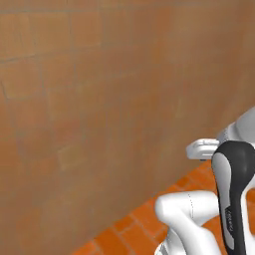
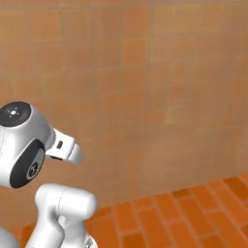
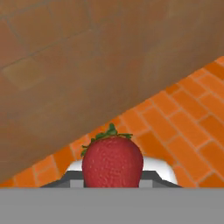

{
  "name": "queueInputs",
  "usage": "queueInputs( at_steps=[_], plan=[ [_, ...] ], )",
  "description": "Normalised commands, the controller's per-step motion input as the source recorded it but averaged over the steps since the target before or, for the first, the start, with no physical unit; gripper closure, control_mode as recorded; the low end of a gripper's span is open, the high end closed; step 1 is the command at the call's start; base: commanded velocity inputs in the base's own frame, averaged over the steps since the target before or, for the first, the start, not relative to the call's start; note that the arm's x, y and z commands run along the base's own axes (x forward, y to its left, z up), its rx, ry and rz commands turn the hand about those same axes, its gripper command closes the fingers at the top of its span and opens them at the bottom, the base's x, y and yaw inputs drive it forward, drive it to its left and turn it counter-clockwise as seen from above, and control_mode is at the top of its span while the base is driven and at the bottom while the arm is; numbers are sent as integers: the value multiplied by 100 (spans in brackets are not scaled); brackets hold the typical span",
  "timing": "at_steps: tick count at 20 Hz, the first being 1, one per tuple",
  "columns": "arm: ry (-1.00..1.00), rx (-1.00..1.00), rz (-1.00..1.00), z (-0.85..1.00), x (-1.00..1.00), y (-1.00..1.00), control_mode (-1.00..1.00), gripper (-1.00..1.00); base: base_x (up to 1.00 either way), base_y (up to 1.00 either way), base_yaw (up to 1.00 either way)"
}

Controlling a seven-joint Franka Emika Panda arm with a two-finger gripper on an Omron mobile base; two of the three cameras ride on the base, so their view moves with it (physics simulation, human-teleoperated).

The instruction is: Take the strawberry from the fridge and place it on top of the pancake, located on the dining counter.

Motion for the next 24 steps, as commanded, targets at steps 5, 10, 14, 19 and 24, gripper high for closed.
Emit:
queueInputs(
  at_steps=[5, 10, 14, 19, 24],
  plan=[
    [0, 0, 0, 0, 0, 0, 100, 100, 67, -19, -69],
    [0, 0, 0, 0, 0, 0, 100, 100, 58, -11, -73],
    [0, 0, 0, 0, 0, 0, 100, 100, 60, -6, -73],
    [0, 0, 0, 0, 0, 0, 100, 100, 63, -2, -73],
    [0, 0, 0, 0, 0, 0, 100, 100, 67, 0, -74]
  ],
)
